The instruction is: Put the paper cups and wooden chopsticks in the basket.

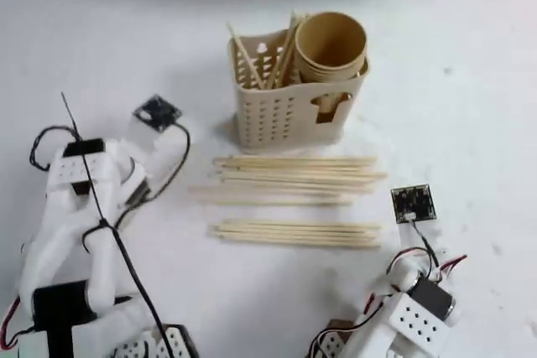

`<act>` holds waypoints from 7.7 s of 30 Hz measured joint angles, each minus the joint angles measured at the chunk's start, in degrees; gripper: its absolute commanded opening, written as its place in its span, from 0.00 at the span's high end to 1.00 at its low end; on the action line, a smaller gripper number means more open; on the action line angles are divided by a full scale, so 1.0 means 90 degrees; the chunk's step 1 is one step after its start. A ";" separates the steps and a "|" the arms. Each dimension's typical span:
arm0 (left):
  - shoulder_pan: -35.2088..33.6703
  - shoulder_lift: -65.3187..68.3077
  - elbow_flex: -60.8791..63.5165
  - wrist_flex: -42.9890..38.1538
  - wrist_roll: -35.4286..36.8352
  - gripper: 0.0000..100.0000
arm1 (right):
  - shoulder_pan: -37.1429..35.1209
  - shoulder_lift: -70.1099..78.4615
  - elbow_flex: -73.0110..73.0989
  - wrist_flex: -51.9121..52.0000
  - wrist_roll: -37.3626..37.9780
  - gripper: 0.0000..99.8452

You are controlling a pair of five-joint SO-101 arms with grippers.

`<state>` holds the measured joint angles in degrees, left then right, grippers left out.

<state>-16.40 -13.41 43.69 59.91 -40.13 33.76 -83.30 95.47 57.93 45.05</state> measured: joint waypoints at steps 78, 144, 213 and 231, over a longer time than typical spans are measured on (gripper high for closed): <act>0.1944 -0.2520 -0.2882 0.1416 0.2188 0.98 | 0.0000 0.0000 0.0000 0.0000 0.0000 0.98; 0.4005 0.0117 -0.4132 -0.2608 0.3897 0.90 | 0.0000 0.0000 0.0000 0.0000 0.0000 0.98; 0.4044 -0.3985 0.2188 -0.2032 0.1924 0.92 | 0.0000 0.0000 0.0000 0.0000 0.0000 0.98; 0.4054 -0.4083 0.2403 -0.2442 0.1924 0.92 | 0.0000 0.0000 0.0000 0.0000 0.0000 0.98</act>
<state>20.09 -50.15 65.32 37.93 -22.81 33.76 -83.30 95.47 57.93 45.05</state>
